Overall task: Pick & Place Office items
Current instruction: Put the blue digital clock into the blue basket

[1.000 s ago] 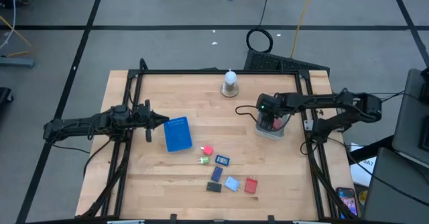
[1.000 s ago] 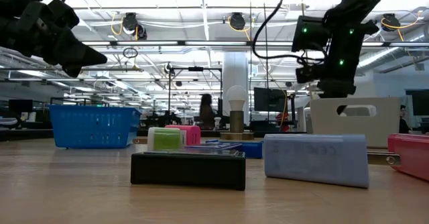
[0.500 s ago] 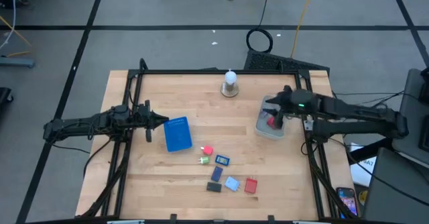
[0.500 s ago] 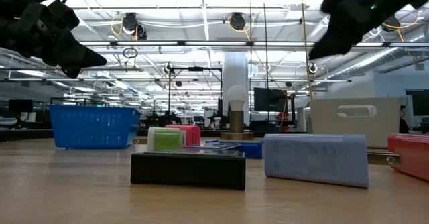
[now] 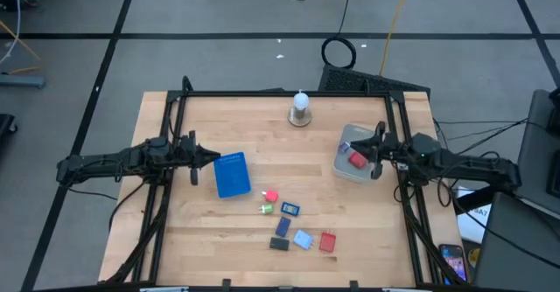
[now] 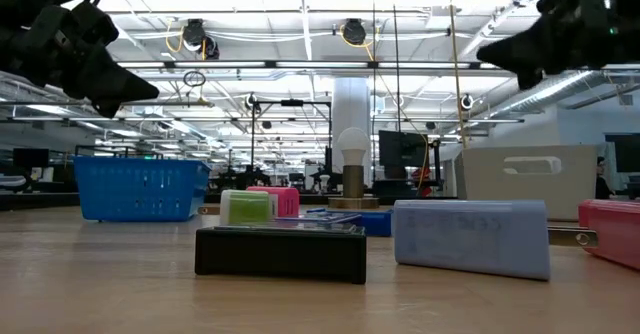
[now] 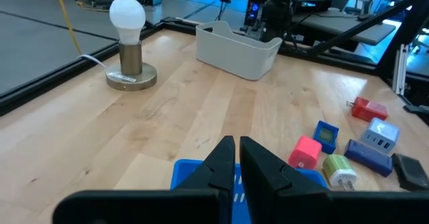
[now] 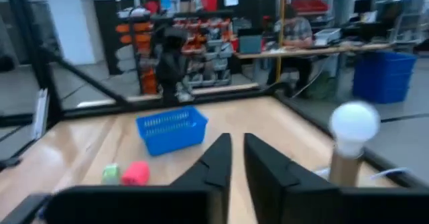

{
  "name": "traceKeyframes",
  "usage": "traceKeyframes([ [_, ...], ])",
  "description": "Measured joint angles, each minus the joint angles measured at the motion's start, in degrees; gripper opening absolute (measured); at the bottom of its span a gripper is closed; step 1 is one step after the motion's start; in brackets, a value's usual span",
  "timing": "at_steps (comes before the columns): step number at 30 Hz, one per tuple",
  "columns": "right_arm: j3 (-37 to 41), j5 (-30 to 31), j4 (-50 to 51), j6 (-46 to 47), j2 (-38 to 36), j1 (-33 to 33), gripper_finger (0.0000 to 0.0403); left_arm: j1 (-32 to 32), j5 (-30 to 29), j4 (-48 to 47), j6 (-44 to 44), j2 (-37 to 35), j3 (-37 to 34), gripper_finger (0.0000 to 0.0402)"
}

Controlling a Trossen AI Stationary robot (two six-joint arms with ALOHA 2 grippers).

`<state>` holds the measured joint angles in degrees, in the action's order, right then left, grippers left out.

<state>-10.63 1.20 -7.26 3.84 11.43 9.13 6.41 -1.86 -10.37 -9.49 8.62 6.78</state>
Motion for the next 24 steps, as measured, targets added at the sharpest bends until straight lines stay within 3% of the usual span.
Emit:
traceKeyframes([
  [3,3.71,-1.31,-1.44,0.08,-1.51,0.00,0.0004,0.00,0.02,0.18,-2.34,0.00,-0.01,0.0024],
  [10,9.57,-1.35,-10.96,-0.12,-3.06,0.02,0.0013,-0.01,0.28,-0.45,-3.95,0.00,-0.01,0.0024],
  [22,9.63,0.15,-7.06,-2.99,-3.81,0.02,0.0001,-0.02,-1.07,-0.61,1.67,0.00,-0.01,0.0024],
  [24,9.68,-1.82,-7.76,-4.80,-3.81,0.07,0.0001,-0.01,-1.66,-0.19,1.90,0.00,-0.01,0.0024],
])
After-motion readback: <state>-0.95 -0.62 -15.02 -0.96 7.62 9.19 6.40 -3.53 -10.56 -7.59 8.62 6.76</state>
